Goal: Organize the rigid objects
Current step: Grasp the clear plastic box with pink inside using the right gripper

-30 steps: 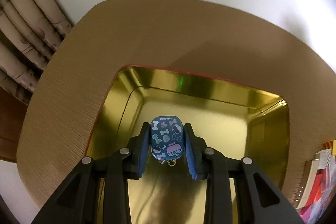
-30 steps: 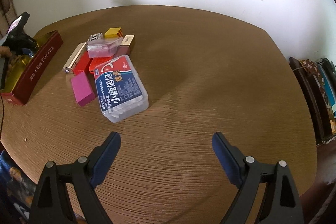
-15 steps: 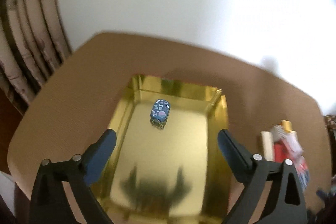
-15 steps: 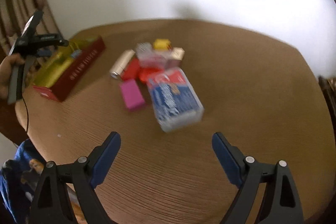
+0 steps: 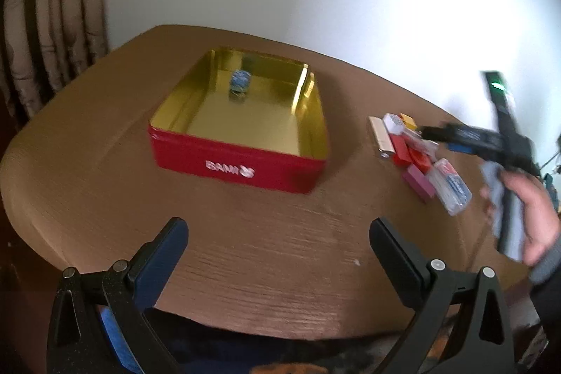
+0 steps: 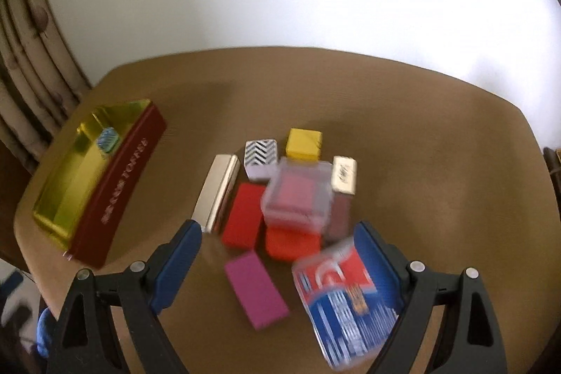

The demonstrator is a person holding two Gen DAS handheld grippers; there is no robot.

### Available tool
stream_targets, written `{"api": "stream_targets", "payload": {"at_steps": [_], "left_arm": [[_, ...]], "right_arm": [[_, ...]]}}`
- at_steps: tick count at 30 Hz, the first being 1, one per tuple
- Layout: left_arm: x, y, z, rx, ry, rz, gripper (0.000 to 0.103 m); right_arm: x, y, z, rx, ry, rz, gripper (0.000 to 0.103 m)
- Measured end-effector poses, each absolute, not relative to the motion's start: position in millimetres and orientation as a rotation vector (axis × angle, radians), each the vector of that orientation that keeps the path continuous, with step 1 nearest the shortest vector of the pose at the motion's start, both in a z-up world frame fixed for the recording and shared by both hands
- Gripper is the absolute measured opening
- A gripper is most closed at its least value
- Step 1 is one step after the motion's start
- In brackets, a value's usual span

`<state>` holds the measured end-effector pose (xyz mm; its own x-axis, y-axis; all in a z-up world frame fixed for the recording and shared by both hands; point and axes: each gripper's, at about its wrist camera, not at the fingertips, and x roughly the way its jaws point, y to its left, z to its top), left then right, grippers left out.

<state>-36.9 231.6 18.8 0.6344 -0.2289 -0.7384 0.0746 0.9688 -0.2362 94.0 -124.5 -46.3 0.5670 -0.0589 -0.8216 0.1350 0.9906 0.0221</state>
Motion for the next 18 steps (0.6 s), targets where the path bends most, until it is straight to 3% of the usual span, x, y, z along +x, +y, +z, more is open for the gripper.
{"api": "stream_targets", "payload": {"at_steps": [3,4,5,11,18], "left_arm": [[-33,229,11,-0.229,0.890,-0.213,0.102],[-34,230,9,-0.235,0.890,-0.212,0.102],[-33,231,8,-0.239,0.892,-0.210,0.102],[-29,237,9,-0.271,0.888,-0.201,0.102],[-30,237,6,-0.273,0.894,-0.179,0.102]], "right_arm": [[114,-130,-59,0.102,1.011,-0.161,0.087],[119,-134,-63,0.116,1.024,-0.174,0.067],[122,-139,-66,0.144,1.031,-0.176,0.053],[113,-150,-62,0.152,1.021,-0.231,0.053],[87,-144,-15,0.107,0.933,-0.270,0.053]]}}
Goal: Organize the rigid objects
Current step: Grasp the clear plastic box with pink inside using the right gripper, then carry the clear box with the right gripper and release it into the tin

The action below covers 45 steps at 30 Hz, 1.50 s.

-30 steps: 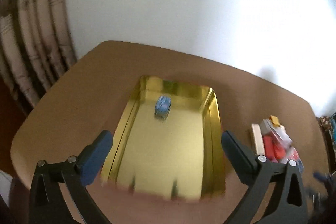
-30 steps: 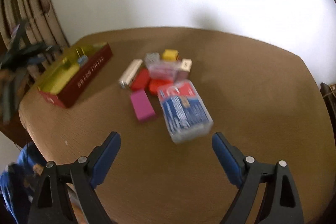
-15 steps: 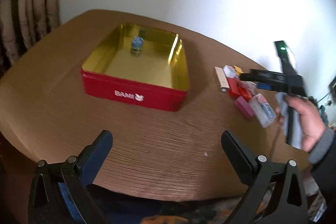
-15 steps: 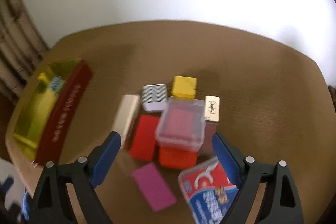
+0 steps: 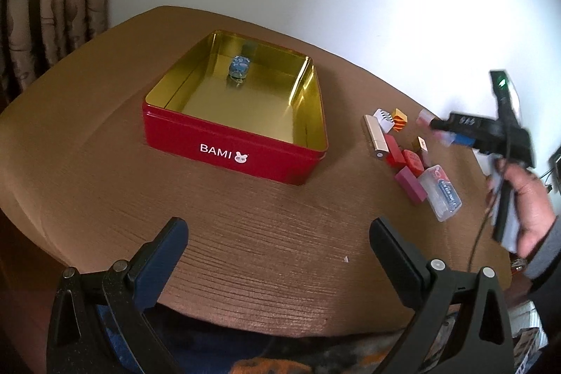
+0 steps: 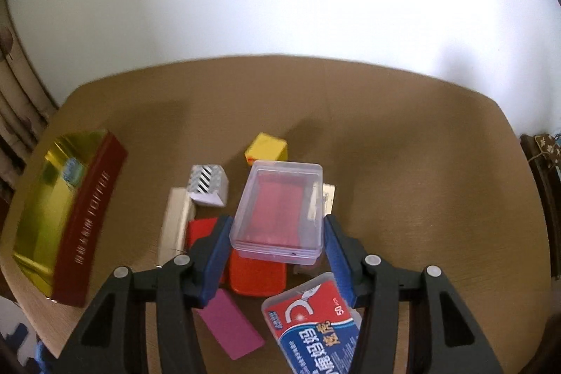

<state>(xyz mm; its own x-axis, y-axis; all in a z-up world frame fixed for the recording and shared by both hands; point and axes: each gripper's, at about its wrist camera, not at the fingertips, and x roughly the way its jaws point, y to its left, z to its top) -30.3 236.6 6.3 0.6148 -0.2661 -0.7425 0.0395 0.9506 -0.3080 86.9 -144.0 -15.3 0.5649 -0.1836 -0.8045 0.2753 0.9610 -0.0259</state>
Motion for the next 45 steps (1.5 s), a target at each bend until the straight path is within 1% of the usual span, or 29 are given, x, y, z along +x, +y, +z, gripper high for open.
{"api": "stream_targets", "payload": {"at_steps": [10,19,24,33,45], "left_arm": [[-39,244,14,-0.263,0.852,-0.104,0.102],[-42,249,17,-0.257,0.843,-0.077,0.102],[-42,249,17,-0.258,0.840,-0.070,0.102],[-39,259,16,-0.267,0.837,-0.028,0.102],[-35,272,13,-0.311,0.839,0.015,0.102]], "right_arm": [[71,-109,75,-0.013,0.793,-0.319,0.053],[72,-73,131,-0.027,0.716,-0.322,0.053],[71,-41,140,-0.040,0.697,-0.297,0.053],[74,1,141,-0.077,0.678,-0.237,0.053],[84,59,128,-0.175,0.666,-0.171,0.054]]}}
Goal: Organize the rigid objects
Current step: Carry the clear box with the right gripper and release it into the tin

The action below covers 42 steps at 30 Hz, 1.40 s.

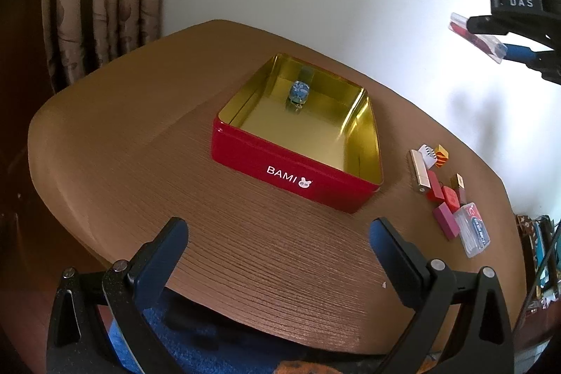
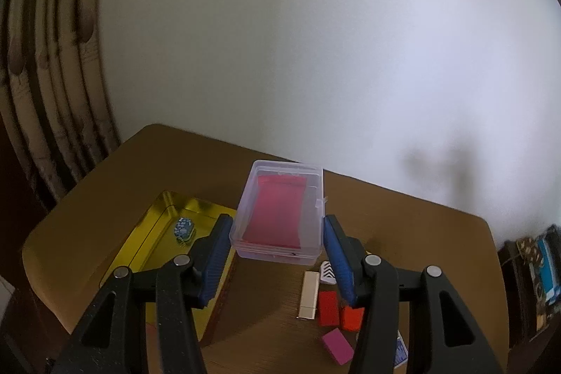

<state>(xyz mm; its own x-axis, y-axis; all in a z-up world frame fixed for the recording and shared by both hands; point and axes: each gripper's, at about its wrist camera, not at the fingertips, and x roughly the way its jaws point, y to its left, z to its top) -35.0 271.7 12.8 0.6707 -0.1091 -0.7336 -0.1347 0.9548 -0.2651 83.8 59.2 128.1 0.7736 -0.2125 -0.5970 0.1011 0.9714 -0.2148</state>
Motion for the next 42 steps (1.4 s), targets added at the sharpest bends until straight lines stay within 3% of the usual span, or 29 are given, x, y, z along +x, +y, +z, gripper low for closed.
{"api": "stream_targets", "payload": {"at_steps": [20,42], "left_arm": [[-30,285,1,-0.351,0.876,0.100,0.102],[-24,304,-23,-0.433,0.973,0.231,0.102]], "right_arm": [[107,108,76,-0.248,0.748,-0.089,0.054],[132,164,-45,-0.199,1.012,0.143,0.054]]}}
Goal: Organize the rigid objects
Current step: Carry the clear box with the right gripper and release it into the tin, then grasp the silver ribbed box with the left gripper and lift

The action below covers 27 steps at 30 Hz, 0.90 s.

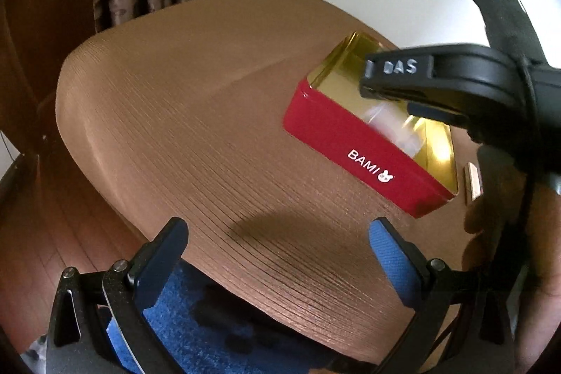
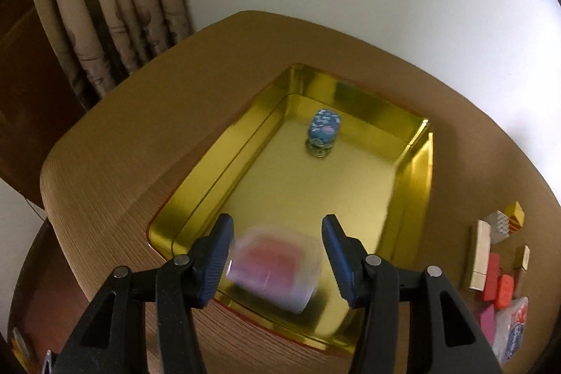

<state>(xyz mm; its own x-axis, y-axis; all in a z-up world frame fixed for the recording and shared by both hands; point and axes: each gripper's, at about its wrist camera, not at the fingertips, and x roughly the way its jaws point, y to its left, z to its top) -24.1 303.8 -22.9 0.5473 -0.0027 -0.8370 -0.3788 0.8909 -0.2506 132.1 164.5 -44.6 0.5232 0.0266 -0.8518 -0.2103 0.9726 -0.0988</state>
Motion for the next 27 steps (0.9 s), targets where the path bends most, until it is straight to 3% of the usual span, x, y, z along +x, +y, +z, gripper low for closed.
{"api": "stream_targets", "payload": {"at_steps": [7,12,19,27], "left_arm": [[-19,306,-31,-0.465,0.981,0.246,0.102],[-16,303,-26,-0.452,0.954,0.229,0.102],[-21,278,-6,-0.360,0.851,0.153,0.102],[-33,205,11,-0.156,0.701,-0.093,0.102]], "right_arm": [[143,170,-57,-0.161,1.046,0.179,0.053],[136,146,-15,-0.046,0.914,0.224,0.054],[68,13,49,0.107,0.740,0.042,0.064],[-59,-146,9,0.291,0.681,-0.210,0.067]]}}
